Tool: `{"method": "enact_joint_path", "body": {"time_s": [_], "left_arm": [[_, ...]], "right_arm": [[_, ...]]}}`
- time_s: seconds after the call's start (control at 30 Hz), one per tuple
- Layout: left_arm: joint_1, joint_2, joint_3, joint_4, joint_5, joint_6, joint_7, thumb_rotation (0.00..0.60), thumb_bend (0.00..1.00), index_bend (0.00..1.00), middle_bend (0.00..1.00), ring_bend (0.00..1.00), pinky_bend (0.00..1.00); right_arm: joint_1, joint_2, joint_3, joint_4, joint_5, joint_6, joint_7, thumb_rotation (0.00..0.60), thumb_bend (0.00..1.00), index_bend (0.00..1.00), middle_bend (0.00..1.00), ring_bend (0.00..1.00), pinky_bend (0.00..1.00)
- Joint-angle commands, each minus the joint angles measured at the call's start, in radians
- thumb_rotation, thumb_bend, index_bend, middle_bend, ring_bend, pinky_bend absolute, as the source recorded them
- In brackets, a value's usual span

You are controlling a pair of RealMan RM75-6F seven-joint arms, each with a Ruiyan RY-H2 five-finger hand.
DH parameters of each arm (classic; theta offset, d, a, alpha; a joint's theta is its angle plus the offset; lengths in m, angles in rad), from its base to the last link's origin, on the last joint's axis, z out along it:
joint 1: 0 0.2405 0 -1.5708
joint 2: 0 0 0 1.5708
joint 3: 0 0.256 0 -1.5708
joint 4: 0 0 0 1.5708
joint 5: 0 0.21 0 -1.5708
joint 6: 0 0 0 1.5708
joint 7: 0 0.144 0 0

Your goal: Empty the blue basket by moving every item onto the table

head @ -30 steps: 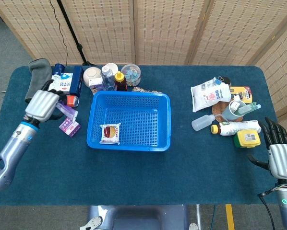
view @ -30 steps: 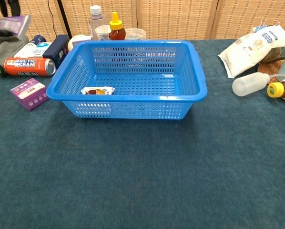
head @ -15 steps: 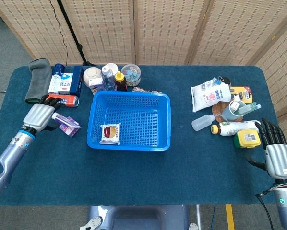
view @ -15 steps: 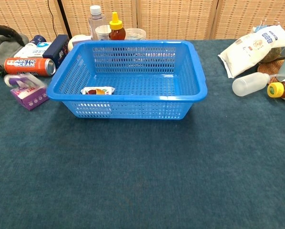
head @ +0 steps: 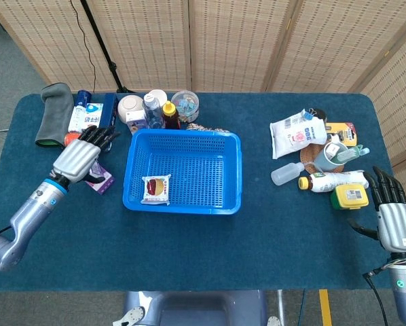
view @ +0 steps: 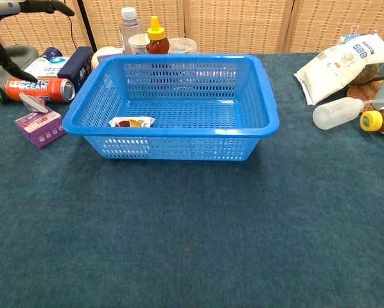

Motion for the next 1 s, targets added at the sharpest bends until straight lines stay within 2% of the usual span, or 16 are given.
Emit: {"method": "enact_joint_path", "body": {"time_s": [0.03, 0.13, 0.2, 0.3, 0.47, 0.7, 1.0], "left_arm": [[-0.069, 0.004, -0.036, -0.051, -0.033, -0.07, 0.098, 0.6, 0.07, 0.0, 0.0, 0.0, 0.0], [-0.146, -0.036, -0.057, -0.063, -0.092, -0.158, 0.205, 0.6, 0.07, 0.0, 0.0, 0.0, 0.0], [-0.2, -0.083, -0.067, -0.044, -0.172, -0.215, 0.296, 0.6, 0.07, 0.0, 0.0, 0.0, 0.0], [-0.268, -0.148, -0.053, -0.033, -0.294, -0.259, 0.431, 0.6, 0.07, 0.0, 0.0, 0.0, 0.0], [-0.344, -0.195, -0.008, -0.029, -0.464, -0.262, 0.603, 0.6, 0.07, 0.0, 0.0, 0.0, 0.0], [-0.451, -0.25, 0.045, -0.012, -0.676, -0.227, 0.765, 0.6, 0.07, 0.0, 0.0, 0.0, 0.0], [-0.533, -0.331, 0.113, 0.031, -0.808, -0.223, 0.853, 0.6, 0.07, 0.0, 0.0, 0.0, 0.0]], "right_arm": [[0.001, -0.001, 0.0, 0.002, 0.002, -0.002, 0.001, 0.6, 0.0, 0.0, 0.0, 0.0, 0.07], [0.002, -0.002, 0.001, 0.006, 0.006, -0.007, 0.003, 0.6, 0.0, 0.0, 0.0, 0.0, 0.07], [0.002, -0.002, 0.003, 0.008, 0.009, -0.008, 0.005, 0.6, 0.0, 0.0, 0.0, 0.0, 0.07], [0.003, -0.003, 0.005, 0.013, 0.016, -0.013, 0.009, 0.6, 0.0, 0.0, 0.0, 0.0, 0.07], [0.005, -0.005, 0.005, 0.023, 0.024, -0.024, 0.016, 0.6, 0.0, 0.0, 0.0, 0.0, 0.07], [0.008, -0.009, 0.007, 0.032, 0.032, -0.033, 0.018, 0.6, 0.0, 0.0, 0.0, 0.0, 0.07], [0.011, -0.015, 0.006, 0.038, 0.039, -0.047, 0.014, 0.6, 0.0, 0.0, 0.0, 0.0, 0.07]]}}
